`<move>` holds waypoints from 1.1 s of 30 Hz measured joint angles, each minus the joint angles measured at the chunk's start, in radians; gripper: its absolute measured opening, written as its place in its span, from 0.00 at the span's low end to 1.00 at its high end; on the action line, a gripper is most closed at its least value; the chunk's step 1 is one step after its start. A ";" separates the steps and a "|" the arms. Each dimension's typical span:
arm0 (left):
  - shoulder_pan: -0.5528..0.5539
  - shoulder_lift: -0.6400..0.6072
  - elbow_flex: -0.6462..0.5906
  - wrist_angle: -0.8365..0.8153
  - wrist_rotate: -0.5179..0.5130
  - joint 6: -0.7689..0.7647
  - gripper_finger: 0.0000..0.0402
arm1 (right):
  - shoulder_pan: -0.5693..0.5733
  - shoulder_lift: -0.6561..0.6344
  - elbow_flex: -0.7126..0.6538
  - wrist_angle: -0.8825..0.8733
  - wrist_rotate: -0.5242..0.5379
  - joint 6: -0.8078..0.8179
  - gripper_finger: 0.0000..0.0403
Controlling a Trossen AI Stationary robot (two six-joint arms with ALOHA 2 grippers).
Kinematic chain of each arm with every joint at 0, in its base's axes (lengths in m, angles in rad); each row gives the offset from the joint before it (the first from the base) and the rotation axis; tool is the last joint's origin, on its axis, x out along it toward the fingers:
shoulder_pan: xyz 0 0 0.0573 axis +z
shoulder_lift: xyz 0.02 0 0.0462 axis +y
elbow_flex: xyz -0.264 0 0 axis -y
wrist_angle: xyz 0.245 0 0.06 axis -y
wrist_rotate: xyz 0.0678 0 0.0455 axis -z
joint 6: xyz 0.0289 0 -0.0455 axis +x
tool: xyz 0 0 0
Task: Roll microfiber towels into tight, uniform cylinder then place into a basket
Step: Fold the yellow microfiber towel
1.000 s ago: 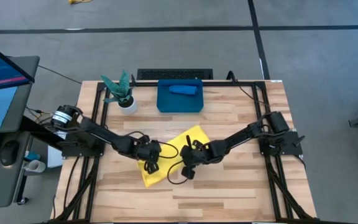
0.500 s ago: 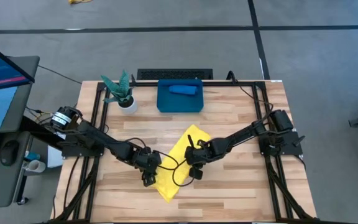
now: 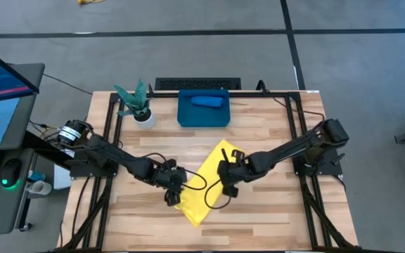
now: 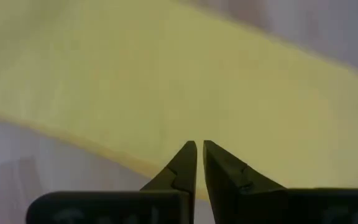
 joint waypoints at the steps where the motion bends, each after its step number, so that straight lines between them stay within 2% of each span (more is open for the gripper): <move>1: 0.000 0.000 0.000 -0.006 -0.001 0.000 0.35 | -0.001 -0.016 0.003 -0.013 0.020 0.011 0.13; 7: 0.000 0.000 0.000 -0.007 -0.002 0.000 0.35 | -0.047 -0.068 0.002 -0.164 0.073 0.056 0.13; 16: 0.000 0.000 0.000 -0.011 -0.002 -0.001 0.35 | -0.152 -0.068 -0.070 -0.145 0.069 0.067 0.13; 22: 0.000 0.000 0.000 -0.011 -0.002 -0.003 0.35 | -0.191 -0.068 -0.128 -0.060 -0.032 0.073 0.13; 33: 0.000 -0.001 0.000 -0.011 -0.003 -0.003 0.35 | -0.231 0.053 -0.130 -0.029 -0.089 0.107 0.13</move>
